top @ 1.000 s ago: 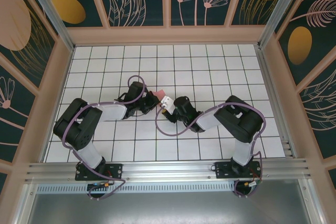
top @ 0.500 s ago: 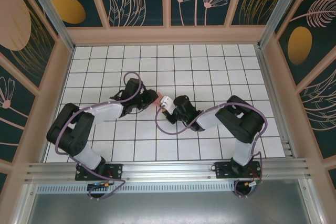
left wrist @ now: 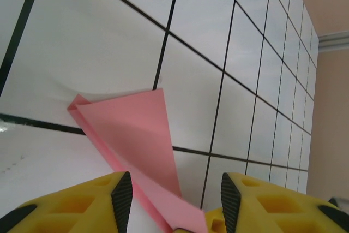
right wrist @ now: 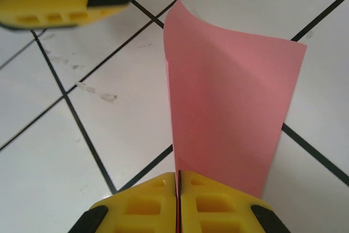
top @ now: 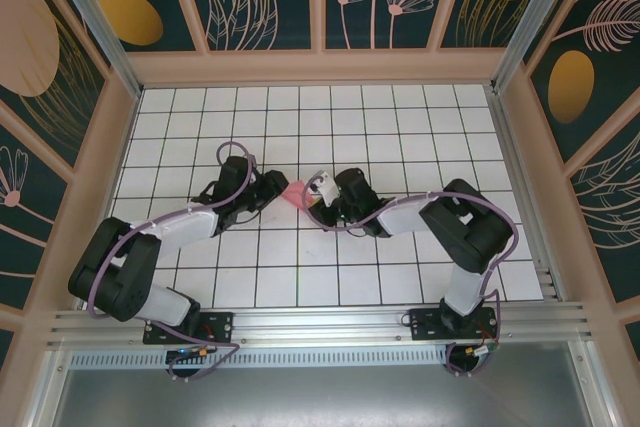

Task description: Fold a paper plane with a square sheet of paper (pick it up from the middle)

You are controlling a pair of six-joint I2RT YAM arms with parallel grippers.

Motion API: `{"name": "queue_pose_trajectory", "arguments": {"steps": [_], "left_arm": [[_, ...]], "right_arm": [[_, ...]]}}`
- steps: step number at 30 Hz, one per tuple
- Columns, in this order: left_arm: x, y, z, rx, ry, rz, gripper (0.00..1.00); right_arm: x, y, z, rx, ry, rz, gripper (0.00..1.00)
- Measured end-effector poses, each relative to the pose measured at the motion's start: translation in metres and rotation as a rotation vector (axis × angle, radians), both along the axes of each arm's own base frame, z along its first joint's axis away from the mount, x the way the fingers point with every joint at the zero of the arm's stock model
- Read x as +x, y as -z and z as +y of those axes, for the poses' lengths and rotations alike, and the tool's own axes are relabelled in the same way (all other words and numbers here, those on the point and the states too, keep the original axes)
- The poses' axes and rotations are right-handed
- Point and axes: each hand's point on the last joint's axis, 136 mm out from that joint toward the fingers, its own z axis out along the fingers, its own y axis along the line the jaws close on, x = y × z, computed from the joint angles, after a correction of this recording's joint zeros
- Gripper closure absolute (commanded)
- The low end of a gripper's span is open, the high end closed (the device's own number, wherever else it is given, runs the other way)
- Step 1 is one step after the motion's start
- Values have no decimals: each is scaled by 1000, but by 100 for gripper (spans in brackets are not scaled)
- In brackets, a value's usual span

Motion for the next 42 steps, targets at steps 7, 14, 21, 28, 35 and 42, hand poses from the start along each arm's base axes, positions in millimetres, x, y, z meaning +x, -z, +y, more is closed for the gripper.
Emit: {"name": "queue_pose_trajectory", "arguments": {"steps": [7,14,21,28,35,42], "left_arm": [[-13,3,-11,-63,71,-42,64],[-22,6,-29,-116,143,-61,71],[-24,10,-38,-133,171,-65,73],[-25,13,-39,-135,180,-56,74],[-23,12,-41,-140,181,-66,76],[-21,10,-42,-148,183,-84,77]], "right_arm": [[-4,-3,3,74,16,136,91],[-9,10,9,85,17,253,89],[-9,18,11,93,24,335,89],[-9,19,9,109,46,389,89],[-5,17,5,144,90,446,90],[-3,16,3,175,129,498,93]]}}
